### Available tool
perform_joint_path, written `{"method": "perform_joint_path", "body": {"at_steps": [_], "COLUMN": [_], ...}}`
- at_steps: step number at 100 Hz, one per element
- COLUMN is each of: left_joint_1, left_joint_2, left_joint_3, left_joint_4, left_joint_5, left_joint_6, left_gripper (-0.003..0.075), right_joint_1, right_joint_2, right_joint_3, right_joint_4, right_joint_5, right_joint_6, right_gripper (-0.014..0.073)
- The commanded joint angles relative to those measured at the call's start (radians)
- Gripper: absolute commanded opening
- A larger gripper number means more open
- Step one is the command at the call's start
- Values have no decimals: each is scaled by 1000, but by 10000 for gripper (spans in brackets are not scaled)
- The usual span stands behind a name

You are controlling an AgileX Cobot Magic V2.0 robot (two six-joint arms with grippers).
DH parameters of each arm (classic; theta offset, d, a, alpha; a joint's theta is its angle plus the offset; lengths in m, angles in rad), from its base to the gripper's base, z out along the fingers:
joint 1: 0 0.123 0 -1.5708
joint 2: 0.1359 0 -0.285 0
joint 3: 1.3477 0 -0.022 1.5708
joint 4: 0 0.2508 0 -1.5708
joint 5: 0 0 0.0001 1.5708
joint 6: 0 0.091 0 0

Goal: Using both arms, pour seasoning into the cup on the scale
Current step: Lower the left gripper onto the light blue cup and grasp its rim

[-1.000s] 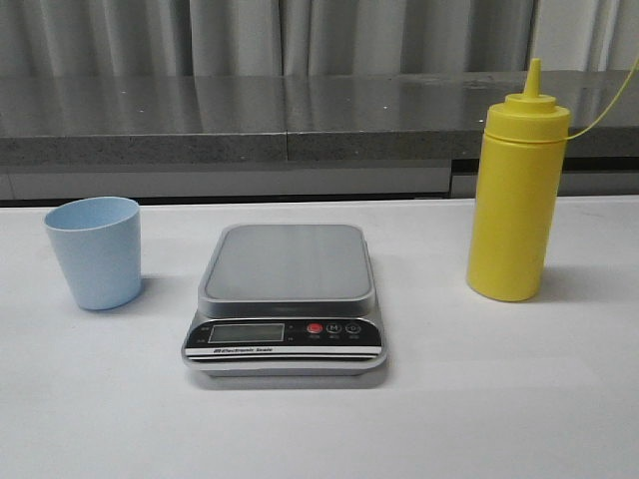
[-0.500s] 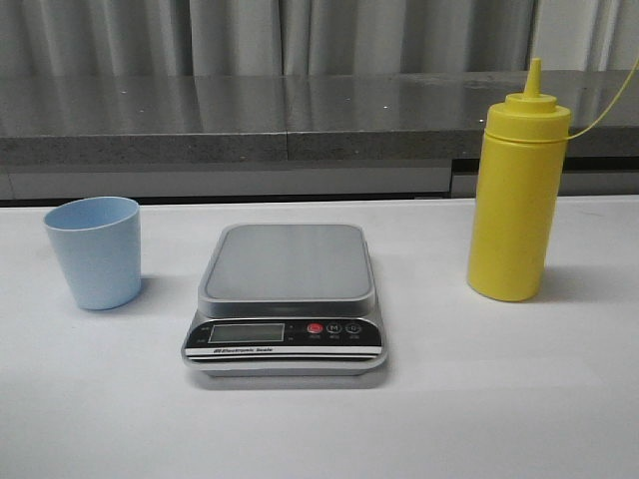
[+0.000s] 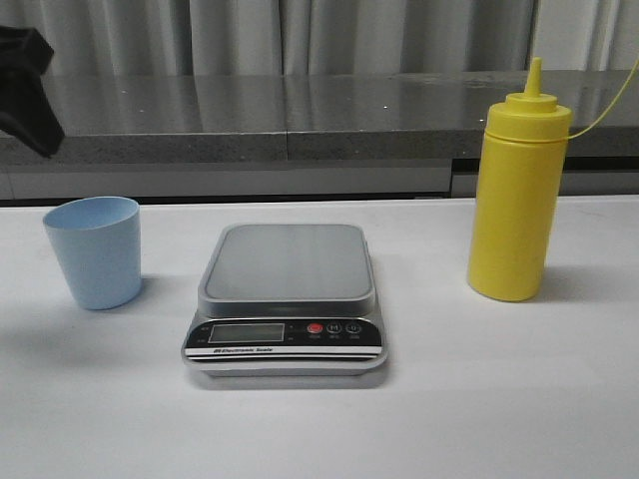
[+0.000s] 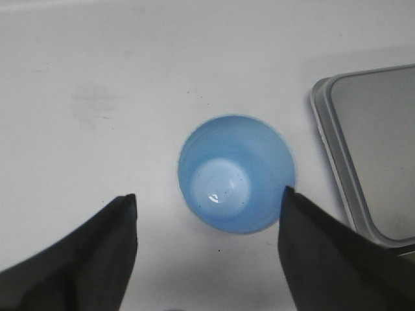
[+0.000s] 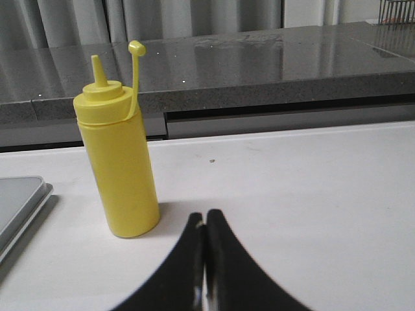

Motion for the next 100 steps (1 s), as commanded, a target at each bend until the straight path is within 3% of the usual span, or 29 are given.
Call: {"method": "perform_joint_path", "body": {"at_steps": [1, 57, 66, 90, 100], "left_joint_1": [-6, 19, 19, 19, 19], "left_joint_2": [28, 273, 279, 279, 274], "left_joint_3": [-65, -151, -151, -151, -151], "left_joint_4": [-17, -17, -22, -35, -48], "left_joint_5": [-23, -38, -33, -27, -27], "left_joint_6": [2, -10, -10, -10, -10], "left_gripper": [439, 421, 340, 8, -20], "right_joint_1": [-6, -6, -6, -6, -6], "right_joint_2": [-21, -21, -21, -21, -21], "right_joint_3": [-18, -18, -18, -18, -18], "right_joint_4": [-12, -12, -12, -12, -12], "right_joint_5": [-72, -72, -72, -72, -72], "right_joint_6": [-10, -10, -10, -10, -10], "right_gripper": [-69, -69, -69, -69, -69]}}
